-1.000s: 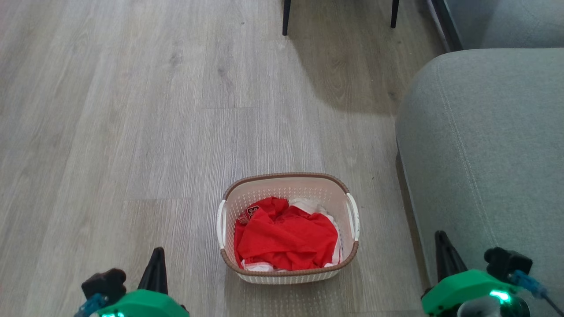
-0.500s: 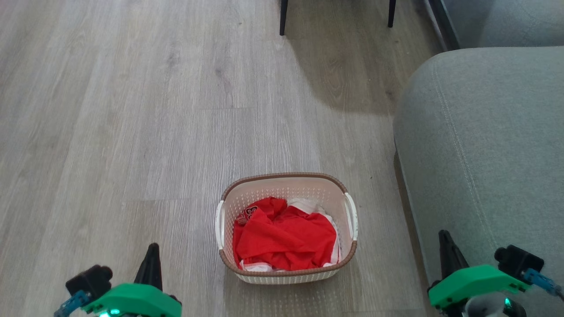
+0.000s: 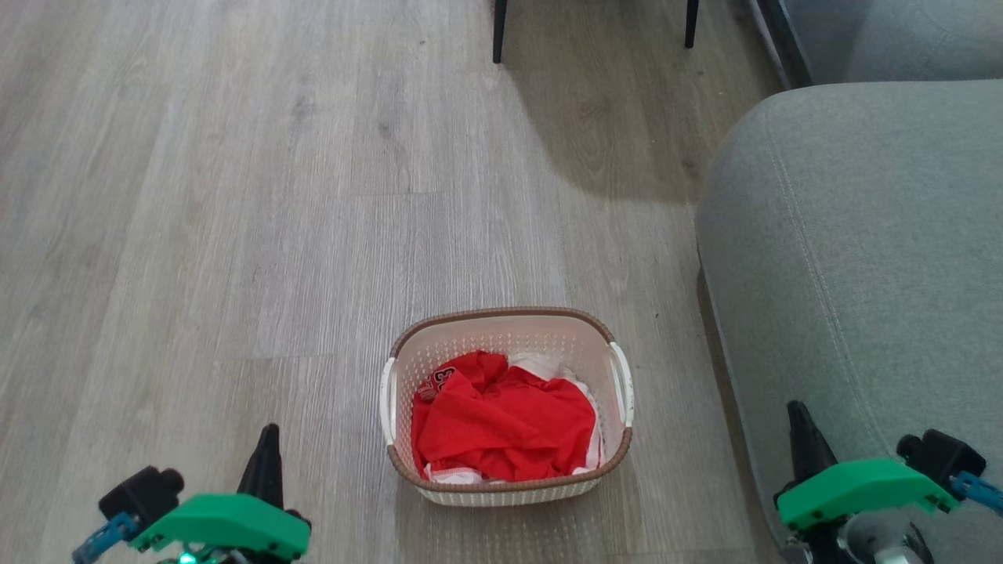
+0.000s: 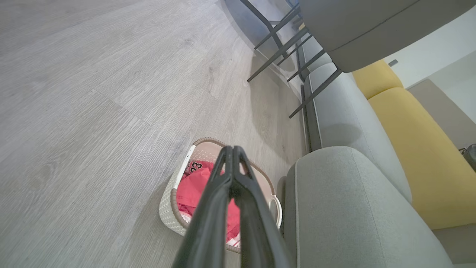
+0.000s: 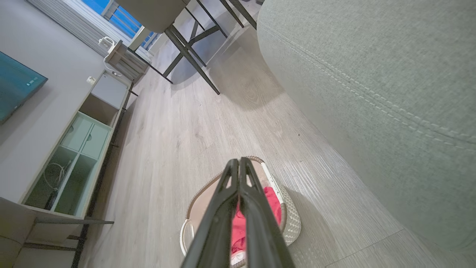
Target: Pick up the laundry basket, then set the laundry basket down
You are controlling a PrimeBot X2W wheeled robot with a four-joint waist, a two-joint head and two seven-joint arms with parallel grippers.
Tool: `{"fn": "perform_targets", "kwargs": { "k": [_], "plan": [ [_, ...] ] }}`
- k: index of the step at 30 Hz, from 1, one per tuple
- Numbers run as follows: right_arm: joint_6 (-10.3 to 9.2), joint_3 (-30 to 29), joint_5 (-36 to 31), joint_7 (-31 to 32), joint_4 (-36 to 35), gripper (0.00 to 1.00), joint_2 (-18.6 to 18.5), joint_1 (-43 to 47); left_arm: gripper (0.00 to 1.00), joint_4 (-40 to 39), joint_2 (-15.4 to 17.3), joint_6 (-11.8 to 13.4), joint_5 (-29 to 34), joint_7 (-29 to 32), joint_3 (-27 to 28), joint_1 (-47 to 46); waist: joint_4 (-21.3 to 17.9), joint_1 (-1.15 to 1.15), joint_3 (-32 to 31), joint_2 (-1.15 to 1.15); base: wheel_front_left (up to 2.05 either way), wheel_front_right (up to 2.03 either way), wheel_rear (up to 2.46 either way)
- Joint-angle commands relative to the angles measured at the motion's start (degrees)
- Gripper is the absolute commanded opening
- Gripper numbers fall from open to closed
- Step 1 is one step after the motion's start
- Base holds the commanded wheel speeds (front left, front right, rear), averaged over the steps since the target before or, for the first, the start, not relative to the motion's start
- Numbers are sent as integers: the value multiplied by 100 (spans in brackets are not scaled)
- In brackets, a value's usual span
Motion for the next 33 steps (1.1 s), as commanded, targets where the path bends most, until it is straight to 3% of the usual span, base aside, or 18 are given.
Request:
{"fn": "perform_targets", "kwargs": {
  "k": [1,33],
  "plan": [
    [6,2,162,44,-189,0,-127,-271,0,-172,53,-44,-156,23,178,-337,-4,0,0,0,0,0,0],
    [10,-288,2208,573,-202,0,-150,-483,0,-181,61,-285,-2254,568,565,-661,-104,0,-3,0,0,0,0]
  ]
}}
